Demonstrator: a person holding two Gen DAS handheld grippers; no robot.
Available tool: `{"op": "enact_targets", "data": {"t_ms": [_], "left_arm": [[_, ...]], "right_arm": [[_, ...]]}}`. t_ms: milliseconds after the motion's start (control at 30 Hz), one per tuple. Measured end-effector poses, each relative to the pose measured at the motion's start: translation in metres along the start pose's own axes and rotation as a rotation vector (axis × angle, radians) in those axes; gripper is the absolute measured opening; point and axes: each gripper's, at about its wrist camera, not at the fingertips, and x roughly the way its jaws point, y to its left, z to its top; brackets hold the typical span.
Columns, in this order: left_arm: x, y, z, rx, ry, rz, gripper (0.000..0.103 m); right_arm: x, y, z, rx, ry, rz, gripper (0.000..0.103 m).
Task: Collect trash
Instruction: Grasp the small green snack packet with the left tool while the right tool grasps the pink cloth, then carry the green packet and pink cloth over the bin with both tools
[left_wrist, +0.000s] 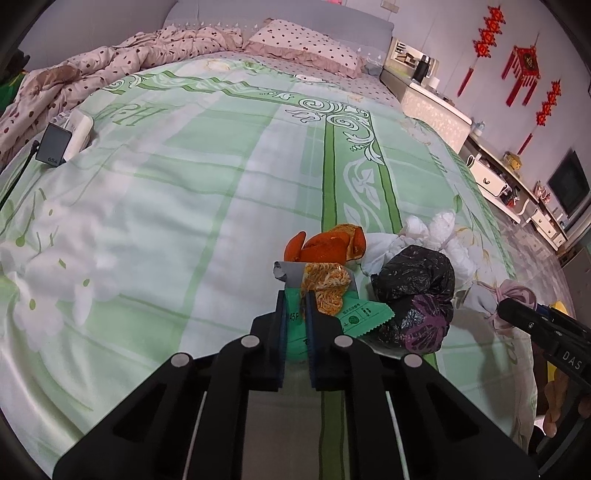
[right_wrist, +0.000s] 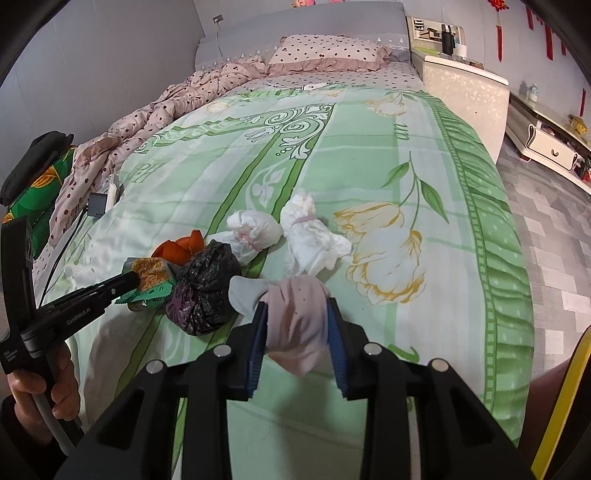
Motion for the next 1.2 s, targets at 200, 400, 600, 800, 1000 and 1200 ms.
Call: {"op": "enact_targets", "data": {"t_ms": [200,400,600,800,1000,1200], "left_arm": [[-0.013,-0.005,0.002,0.0,-0.013,0.005,0.001],[-0.027,-0.004,0.001,-0.023,-0.028,-0.007,0.0],[-0.049,-0.004,0.002,-0.024,-0.06,-0.012,0.0],[-0.078,-0.006,0.008,-0.023,-0.106,-0.017,0.0],[-0.108,-0.019,0.015,-0.012,-0.15,-0.031,0.0],[-0.133,-0.045,0.016,0.019,-0.184,-0.064,0.0]], "right_arm": [[-0.028,-0.002,-0.003,0.003,-0.037,-0.003,0.029],[-0.053,-0.003,-0.009,0.001,-0.07,-0.003,0.029],[-0.075,-0.002,-0.011,0.001,-0.104,0.004,0.029],[-0.097,-0.002,-0.016,0.003,-0.132,0.011,0.029],[-0.124,-0.006,-0.017,0.014,-0.175,0.007,0.029],[-0.16,-0.016,-0.018,0.03,-0.231,-0.003,0.029]]}}
